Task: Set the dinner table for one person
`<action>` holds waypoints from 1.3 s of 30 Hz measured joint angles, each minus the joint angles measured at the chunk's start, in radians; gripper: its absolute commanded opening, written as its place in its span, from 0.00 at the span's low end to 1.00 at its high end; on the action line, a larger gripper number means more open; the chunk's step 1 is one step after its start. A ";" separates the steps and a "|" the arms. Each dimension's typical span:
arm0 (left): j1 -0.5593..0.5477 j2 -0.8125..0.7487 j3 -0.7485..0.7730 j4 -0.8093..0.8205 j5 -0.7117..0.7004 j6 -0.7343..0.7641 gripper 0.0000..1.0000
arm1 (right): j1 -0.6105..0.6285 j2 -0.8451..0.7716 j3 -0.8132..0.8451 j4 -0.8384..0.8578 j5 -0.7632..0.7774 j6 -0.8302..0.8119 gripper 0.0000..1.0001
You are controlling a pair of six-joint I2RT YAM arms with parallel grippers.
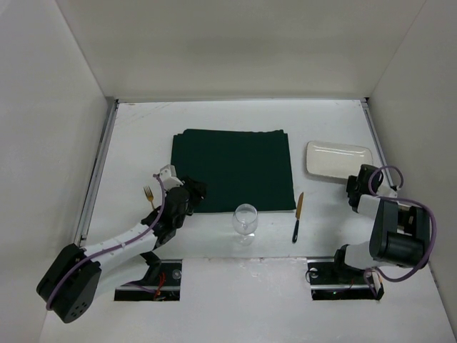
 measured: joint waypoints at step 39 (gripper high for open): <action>0.050 0.064 0.000 0.037 0.023 -0.006 0.42 | 0.023 0.133 0.012 0.253 -0.158 -0.103 0.62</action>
